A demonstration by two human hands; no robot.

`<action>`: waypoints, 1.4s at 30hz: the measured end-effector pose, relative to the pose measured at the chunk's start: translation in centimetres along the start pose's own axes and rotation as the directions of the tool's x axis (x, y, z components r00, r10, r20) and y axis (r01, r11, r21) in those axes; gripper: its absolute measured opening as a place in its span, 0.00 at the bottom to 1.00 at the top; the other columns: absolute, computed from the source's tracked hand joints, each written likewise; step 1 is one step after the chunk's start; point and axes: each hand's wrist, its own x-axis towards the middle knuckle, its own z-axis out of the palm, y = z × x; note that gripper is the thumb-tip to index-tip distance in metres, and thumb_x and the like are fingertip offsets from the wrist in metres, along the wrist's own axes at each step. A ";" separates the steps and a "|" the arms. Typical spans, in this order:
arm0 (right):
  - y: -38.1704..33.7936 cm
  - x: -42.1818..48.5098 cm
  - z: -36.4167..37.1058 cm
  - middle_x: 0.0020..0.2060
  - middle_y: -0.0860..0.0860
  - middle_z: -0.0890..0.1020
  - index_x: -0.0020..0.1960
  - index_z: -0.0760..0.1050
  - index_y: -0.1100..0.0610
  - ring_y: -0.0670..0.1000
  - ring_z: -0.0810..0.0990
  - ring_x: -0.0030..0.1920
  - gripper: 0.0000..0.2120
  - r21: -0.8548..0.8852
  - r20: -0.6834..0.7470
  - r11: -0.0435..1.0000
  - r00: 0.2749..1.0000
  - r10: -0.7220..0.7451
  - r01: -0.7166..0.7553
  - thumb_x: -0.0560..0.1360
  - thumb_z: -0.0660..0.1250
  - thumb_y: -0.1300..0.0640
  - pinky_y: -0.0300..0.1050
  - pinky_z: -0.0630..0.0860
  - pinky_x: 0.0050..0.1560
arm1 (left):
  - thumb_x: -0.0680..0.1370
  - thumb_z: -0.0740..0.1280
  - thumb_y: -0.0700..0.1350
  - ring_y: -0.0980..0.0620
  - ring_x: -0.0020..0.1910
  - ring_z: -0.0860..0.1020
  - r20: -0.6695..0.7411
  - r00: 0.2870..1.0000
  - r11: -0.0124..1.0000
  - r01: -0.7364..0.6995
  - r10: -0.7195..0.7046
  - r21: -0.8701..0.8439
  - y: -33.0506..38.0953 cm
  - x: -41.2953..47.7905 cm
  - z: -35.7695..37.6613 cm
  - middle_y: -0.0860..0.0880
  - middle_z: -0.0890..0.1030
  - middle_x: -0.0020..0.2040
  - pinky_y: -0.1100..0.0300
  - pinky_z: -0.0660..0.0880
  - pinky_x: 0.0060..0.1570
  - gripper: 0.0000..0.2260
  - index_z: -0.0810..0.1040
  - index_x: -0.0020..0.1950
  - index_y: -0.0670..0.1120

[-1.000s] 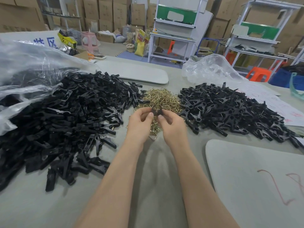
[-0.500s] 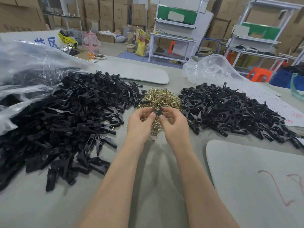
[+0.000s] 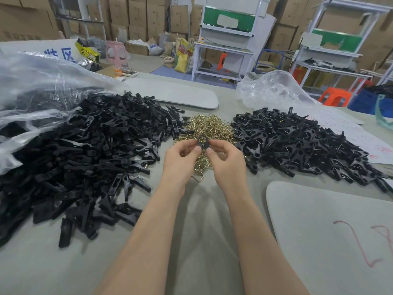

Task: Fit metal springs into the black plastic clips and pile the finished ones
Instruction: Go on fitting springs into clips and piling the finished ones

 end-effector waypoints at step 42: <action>0.8 -0.3 0.8 0.47 0.51 0.81 0.53 0.74 0.52 0.53 0.81 0.50 0.06 0.004 0.035 0.984 0.983 0.179 -0.179 0.77 0.65 0.59 0.52 0.78 0.55 | 0.77 0.63 0.42 0.42 0.63 0.67 -0.248 0.967 0.268 0.222 0.066 0.938 -0.3 0.7 -4.4 0.44 0.70 0.62 0.49 0.60 0.61 0.13 0.77 0.60 0.51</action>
